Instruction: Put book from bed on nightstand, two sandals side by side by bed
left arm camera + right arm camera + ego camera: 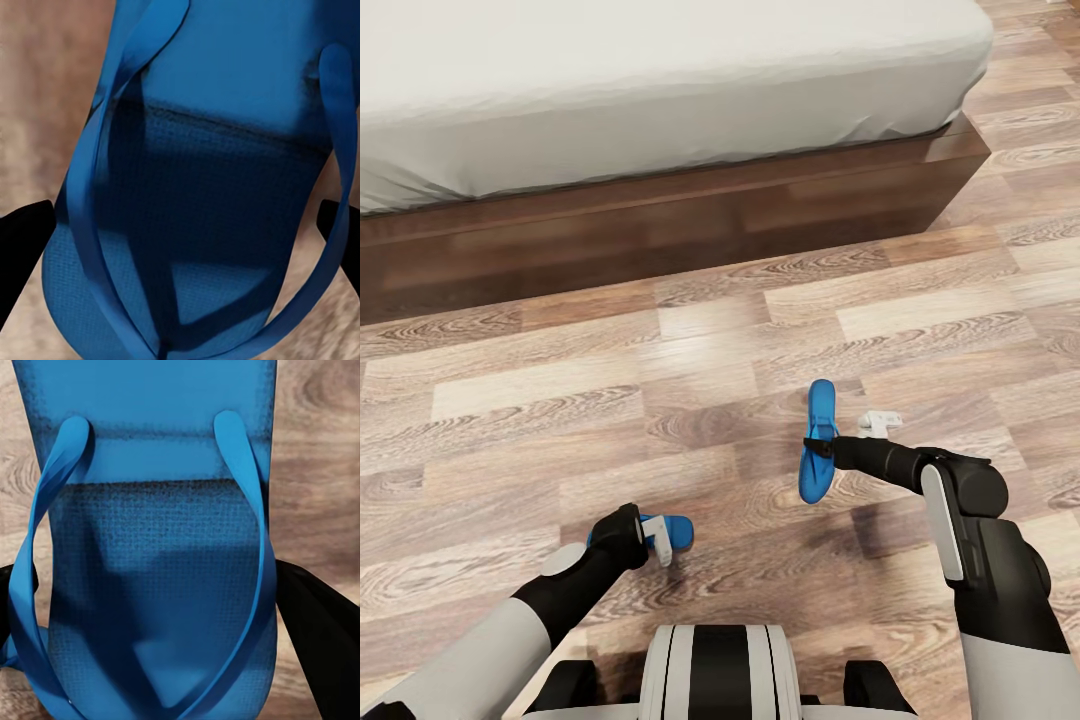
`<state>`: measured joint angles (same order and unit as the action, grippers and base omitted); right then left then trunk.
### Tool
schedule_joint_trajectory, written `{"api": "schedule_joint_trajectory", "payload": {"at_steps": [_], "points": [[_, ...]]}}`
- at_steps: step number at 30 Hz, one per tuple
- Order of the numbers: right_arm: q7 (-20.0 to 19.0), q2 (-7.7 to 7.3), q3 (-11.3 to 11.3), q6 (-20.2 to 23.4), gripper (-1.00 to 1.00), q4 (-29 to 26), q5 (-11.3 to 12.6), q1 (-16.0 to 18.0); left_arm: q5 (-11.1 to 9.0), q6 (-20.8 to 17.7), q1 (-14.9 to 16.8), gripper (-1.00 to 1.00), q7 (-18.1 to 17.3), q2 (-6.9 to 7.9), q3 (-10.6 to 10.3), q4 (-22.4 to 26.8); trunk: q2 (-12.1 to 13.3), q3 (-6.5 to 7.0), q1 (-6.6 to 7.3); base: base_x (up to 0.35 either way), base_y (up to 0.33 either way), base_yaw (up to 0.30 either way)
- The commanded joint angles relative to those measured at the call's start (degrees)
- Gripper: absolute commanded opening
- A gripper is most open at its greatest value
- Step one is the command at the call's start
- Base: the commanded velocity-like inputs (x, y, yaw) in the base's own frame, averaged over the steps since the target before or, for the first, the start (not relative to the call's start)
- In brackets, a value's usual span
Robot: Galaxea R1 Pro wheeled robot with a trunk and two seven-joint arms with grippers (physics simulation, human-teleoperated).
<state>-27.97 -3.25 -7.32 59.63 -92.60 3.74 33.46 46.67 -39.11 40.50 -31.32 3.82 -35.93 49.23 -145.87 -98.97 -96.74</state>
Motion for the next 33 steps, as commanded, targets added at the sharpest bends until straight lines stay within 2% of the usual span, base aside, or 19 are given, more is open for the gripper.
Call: {"api": "schedule_joint_trajectory", "payload": {"at_steps": [1, 13, 18, 21, 24, 25, 26, 27, 29, 30, 31, 32, 33], "points": [[0.1, 0.0, -0.1, 0.4, -1.0, 0.0, 0.4, 0.0, -1.7, -0.4, 0.0, -1.0, -0.5, 0.02, -0.3, -1.3, 0.0, -0.04, -0.02, 0.0, 0.0, 0.0], [0.1, -0.08, -0.1, 0.4, -1.0, 0.0, 0.4, 0.0, -1.6, -0.7, 0.0, -1.0, -0.5, 0.04, 0.6, -0.1, 0.0, -0.04, -0.02, 0.0, 0.0, 0.0], [0.1, -0.09, -0.1, 0.4, -1.0, 0.0, 0.4, 0.0, -1.6, -1.0, 0.0, -1.0, -0.8, 0.22, 0.7, 2.6, 0.0, -0.04, -0.02, 0.0, 0.0, 0.0], [0.1, -0.12, -0.1, 0.4, -1.0, 0.0, 0.4, 0.0, -1.6, -1.2, -0.1, -1.0, -0.8, 0.15, 2.6, 3.5, 0.0, -0.04, -0.02, 0.0, 0.0, 0.0], [0.1, -0.37, -0.1, 0.4, -1.0, 0.0, 0.4, 0.0, -1.6, -1.3, -0.1, -1.0, -1.0, 0.08, 5.7, 5.3, 0.0, -0.04, -0.02, 0.0, 0.0, 0.0], [0.1, -0.63, -0.1, 0.4, -1.0, 0.0, 0.4, 0.0, -1.6, -1.4, -0.1, -1.0, -1.0, 0.05, 7.8, 7.0, 0.0, -0.04, -0.02, 0.0, 0.0, 0.0], [0.1, -0.77, -0.1, 0.4, -1.0, 0.0, 0.4, 0.0, -1.6, -1.5, -0.2, -1.0, -1.0, 0.0, 8.9, 7.9, 0.0, -0.04, -0.02, 0.0, 0.0, 0.0], [0.1, -1.0, -0.2, 0.4, -1.0, 0.0, 0.4, 0.0, -1.6, -1.7, -0.2, -1.0, -1.0, -0.36, 11.4, 9.4, 0.0, -0.04, -0.02, 0.0, 0.0, 0.0], [0.1, -1.15, -0.2, 0.4, -1.0, 0.0, 0.4, 0.0, -1.6, -2.2, -0.2, -1.0, -0.9, -1.46, 14.1, 10.5, 0.0, -0.04, -0.02, 0.0, 0.0, 0.0], [0.1, -1.2, -0.2, 0.4, -1.0, 0.0, 0.4, 0.0, -1.6, -2.5, -0.1, -1.0, -0.7, -2.28, 15.6, 10.9, 0.0, -0.04, -0.02, 0.0, 0.0, 0.0], [0.2, -1.27, -0.2, 0.4, -1.0, 0.0, 0.4, 0.0, -1.6, -2.9, -0.1, -1.0, 0.0, -4.28, 19.4, 11.4, 0.0, -0.04, -0.02, 0.0, 0.0, 0.0], [0.3, -1.32, -0.2, 0.4, -1.0, 0.0, 0.4, 0.0, -1.7, -3.1, 0.3, -1.0, 1.7, -6.63, 24.3, 11.8, 0.0, -0.04, -0.02, 0.0, 0.0, 0.0], [0.3, -1.35, -0.5, 0.4, -1.0, 0.0, 0.4, 0.0, -1.9, -3.1, 0.6, -1.0, 2.7, -7.72, 26.7, 12.0, 0.0, -0.04, -0.02, 0.0, 0.0, 0.0]]}}
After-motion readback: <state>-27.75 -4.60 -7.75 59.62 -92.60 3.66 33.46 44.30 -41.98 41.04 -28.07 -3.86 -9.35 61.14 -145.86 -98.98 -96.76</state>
